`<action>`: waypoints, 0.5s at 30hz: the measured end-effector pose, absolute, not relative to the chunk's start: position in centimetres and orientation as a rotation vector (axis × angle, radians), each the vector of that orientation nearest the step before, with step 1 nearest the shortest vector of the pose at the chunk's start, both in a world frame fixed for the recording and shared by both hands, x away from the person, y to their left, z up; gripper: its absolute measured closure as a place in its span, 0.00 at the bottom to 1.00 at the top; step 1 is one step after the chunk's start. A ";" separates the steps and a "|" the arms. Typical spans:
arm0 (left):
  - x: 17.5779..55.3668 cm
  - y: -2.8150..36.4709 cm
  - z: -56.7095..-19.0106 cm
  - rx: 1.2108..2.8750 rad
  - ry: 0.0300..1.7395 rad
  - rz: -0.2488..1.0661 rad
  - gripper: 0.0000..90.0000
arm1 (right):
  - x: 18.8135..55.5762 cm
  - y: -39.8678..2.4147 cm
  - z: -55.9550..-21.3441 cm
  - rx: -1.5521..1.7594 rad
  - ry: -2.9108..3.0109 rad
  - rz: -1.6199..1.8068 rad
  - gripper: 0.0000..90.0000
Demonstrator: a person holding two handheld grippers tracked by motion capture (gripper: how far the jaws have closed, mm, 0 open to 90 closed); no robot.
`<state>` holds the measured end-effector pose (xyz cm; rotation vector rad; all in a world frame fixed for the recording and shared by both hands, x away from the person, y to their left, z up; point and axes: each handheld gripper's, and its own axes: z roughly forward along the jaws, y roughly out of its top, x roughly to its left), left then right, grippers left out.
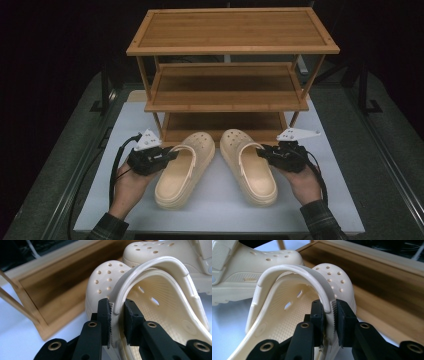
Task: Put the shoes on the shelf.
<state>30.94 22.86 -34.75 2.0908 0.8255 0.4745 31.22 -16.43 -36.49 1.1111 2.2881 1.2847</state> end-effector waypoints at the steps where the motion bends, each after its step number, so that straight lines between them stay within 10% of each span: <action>1: 31.5 22.5 -34.6 2.085 0.826 0.491 0.86 | 31.7 -16.5 -36.4 1.116 2.281 1.283 0.85; 15: 37.8 19.1 -35.7 2.021 0.901 0.631 0.85 | 38.0 -15.5 -37.2 1.154 2.165 1.163 0.85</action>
